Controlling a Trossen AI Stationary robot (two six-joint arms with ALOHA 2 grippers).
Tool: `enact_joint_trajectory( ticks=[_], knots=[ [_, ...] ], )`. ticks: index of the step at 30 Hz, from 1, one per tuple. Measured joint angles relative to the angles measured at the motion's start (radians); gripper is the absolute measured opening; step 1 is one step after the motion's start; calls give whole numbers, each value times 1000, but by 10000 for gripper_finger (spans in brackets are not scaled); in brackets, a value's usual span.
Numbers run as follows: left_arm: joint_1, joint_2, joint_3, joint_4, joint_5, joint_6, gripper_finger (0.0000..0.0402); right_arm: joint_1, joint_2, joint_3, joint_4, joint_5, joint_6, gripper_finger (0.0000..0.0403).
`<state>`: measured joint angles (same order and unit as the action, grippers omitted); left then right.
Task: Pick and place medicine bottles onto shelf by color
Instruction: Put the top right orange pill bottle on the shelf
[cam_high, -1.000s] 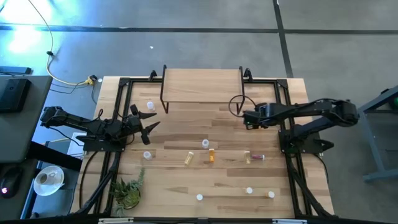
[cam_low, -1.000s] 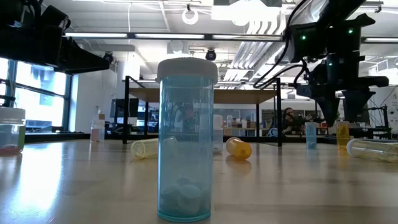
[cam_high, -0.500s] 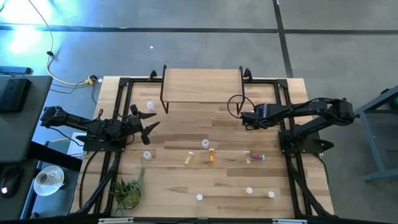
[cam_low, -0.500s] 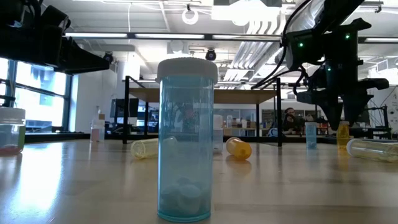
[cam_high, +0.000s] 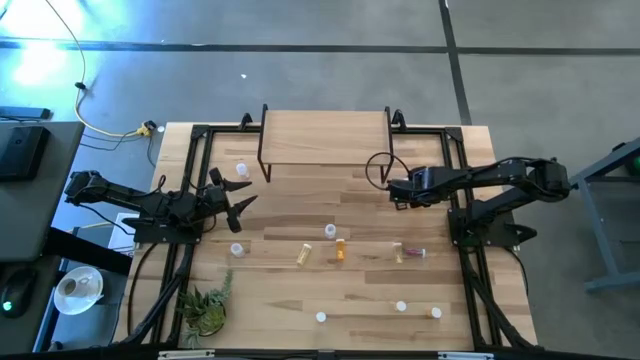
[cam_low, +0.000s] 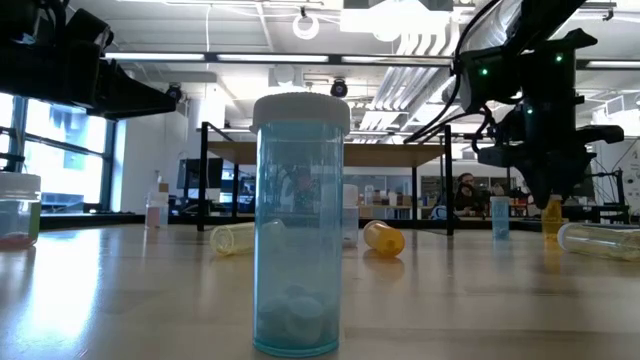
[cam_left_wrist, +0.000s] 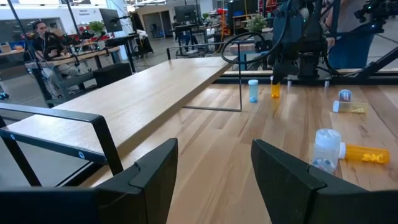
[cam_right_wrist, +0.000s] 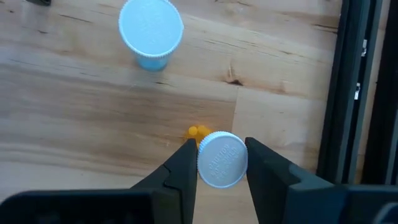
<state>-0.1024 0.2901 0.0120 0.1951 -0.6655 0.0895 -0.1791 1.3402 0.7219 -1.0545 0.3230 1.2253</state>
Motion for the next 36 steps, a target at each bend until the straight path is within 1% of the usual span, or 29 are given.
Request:
enact_joint_trajectory(
  ticks=[4,11,15,21,24,28,36],
  knots=[
    [0,0,0,0,0,0,195,0,0,33,-27,-28,-30,100],
    [0,0,0,0,0,0,195,5,0,148,-89,-27,-84,99],
    [0,0,0,0,0,0,195,5,0,232,-154,2,-113,99],
    [0,0,0,0,0,0,195,-4,0,396,-260,70,-175,99],
    [0,0,0,0,0,0,195,-27,0,486,-303,100,-220,99],
    [0,0,0,0,0,0,195,-79,0,598,-314,131,-317,99],
    [0,0,0,0,0,0,195,-239,0,796,-301,160,-517,99]
  ],
)
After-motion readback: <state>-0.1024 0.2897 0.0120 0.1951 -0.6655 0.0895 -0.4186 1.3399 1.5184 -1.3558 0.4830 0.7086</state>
